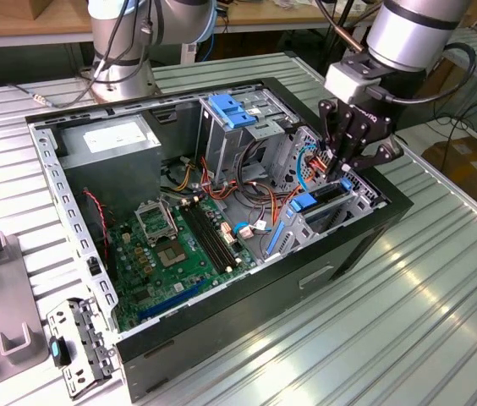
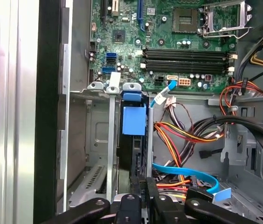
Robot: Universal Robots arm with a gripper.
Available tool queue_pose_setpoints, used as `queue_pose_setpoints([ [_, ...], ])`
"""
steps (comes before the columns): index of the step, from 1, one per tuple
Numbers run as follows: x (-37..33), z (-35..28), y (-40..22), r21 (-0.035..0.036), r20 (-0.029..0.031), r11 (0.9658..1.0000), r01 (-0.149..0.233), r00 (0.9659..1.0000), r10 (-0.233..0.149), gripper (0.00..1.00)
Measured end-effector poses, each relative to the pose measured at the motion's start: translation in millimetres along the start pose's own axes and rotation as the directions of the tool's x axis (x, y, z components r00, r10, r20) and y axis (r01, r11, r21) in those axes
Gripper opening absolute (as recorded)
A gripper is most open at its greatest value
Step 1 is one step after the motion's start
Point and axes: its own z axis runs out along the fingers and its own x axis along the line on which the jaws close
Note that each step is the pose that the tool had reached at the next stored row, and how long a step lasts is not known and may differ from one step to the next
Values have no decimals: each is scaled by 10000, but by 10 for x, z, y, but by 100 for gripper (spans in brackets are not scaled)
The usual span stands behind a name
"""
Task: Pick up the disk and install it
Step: 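Insert the first disk wire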
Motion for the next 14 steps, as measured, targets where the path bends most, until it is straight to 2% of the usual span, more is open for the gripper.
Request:
queue_pose_setpoints([
  [7, 20, 42, 13, 0, -3, 10000, 1, 10000, -1, 16],
  [10, 19, 52, 27, -9, -1, 9998, -220, 9998, 220, 16],
  [14, 17, 61, 27, -10, -4, 9997, -250, 9997, 250, 16],
])
